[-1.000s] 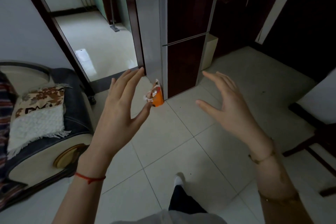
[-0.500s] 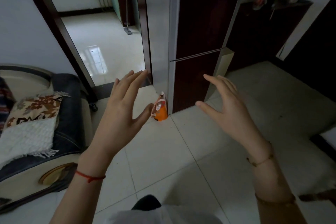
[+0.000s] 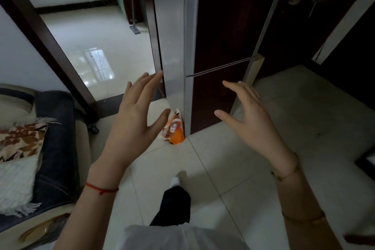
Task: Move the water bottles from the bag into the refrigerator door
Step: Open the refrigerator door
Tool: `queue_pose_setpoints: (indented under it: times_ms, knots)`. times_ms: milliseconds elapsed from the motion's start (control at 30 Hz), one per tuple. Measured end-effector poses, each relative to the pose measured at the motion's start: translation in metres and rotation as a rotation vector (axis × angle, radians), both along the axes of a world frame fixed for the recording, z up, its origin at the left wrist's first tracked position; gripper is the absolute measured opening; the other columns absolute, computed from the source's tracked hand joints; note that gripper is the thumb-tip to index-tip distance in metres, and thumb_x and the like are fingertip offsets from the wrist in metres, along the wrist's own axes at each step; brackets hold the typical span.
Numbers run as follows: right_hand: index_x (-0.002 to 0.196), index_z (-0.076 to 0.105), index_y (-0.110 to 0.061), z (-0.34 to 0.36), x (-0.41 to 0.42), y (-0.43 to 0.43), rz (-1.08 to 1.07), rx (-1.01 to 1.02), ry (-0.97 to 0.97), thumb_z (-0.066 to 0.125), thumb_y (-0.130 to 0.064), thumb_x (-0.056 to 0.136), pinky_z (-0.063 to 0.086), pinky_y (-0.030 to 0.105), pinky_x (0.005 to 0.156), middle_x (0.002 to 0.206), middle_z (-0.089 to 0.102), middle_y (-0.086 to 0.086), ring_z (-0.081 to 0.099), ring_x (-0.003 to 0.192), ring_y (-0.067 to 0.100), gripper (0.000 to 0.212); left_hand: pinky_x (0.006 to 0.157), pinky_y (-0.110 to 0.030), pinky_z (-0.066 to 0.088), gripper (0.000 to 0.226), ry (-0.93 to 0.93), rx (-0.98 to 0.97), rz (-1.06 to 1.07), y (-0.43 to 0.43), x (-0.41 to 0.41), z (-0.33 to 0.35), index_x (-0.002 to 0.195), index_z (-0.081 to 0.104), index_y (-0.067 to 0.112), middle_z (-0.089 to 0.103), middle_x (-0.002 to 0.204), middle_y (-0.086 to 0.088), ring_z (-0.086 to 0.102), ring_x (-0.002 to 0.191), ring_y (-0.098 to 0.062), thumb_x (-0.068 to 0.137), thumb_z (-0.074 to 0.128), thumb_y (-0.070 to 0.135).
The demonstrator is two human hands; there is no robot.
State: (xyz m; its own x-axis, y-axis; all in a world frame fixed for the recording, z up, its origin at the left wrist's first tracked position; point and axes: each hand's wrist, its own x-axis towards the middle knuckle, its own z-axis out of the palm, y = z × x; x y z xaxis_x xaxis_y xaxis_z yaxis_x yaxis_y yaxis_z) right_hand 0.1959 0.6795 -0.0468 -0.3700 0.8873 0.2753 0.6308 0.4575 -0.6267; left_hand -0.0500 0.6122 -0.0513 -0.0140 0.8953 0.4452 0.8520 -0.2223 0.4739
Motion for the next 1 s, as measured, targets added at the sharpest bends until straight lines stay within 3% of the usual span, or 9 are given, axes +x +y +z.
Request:
queue_pose_setpoints:
  times_ms: [267,433,633,833,1000]
  knots:
    - [0.144,0.037,-0.025,0.010,-0.049,0.127,-0.064,0.010,0.033,0.064,-0.034,0.087,0.021,0.025,0.111,0.149,0.034,-0.010,0.017,0.140,0.002,0.063,0.119,-0.053,0.028,0.071,-0.037,0.013,-0.028,0.135,-0.046,0.008,0.155,0.023,0.020,0.034,0.157,-0.001,0.025,0.149,-0.017,0.094,0.058,0.029]
    - [0.143,0.039,-0.025,0.008,-0.076,0.195,-0.110,0.021,0.040,0.065,-0.034,0.087,0.024,0.036,0.116,0.150,0.035,-0.006,0.019,0.144,0.011,0.062,0.118,-0.046,0.033,0.071,-0.055,-0.018,-0.024,0.206,-0.069,0.009,0.155,0.024,0.021,0.037,0.155,-0.004,0.032,0.145,-0.020,0.093,0.058,0.031]
    - [0.143,0.039,-0.021,0.000,-0.099,0.252,-0.134,0.025,0.020,0.065,-0.032,0.087,0.022,0.031,0.115,0.150,0.037,-0.004,0.021,0.144,0.013,0.063,0.115,-0.048,0.038,0.071,-0.109,-0.051,-0.035,0.278,-0.090,0.001,0.154,0.026,0.019,0.040,0.154,-0.005,0.039,0.141,-0.022,0.094,0.061,0.029]
    - [0.145,0.036,-0.020,-0.003,-0.110,0.300,-0.118,0.041,0.035,0.063,-0.031,0.089,0.033,0.035,0.114,0.149,0.036,-0.003,0.032,0.139,0.012,0.063,0.108,-0.027,0.033,0.073,-0.217,-0.071,-0.015,0.354,-0.082,-0.005,0.154,0.025,0.018,0.048,0.147,-0.003,0.046,0.134,-0.018,0.092,0.064,0.026]
    - [0.149,0.026,-0.023,0.001,-0.121,0.349,-0.095,0.073,0.013,0.059,-0.033,0.091,0.024,0.025,0.112,0.156,0.025,-0.005,0.024,0.144,0.010,0.067,0.105,-0.024,0.034,0.074,-0.287,-0.079,-0.020,0.426,-0.074,-0.009,0.154,0.023,0.017,0.046,0.147,-0.003,0.047,0.132,-0.017,0.093,0.063,0.025]
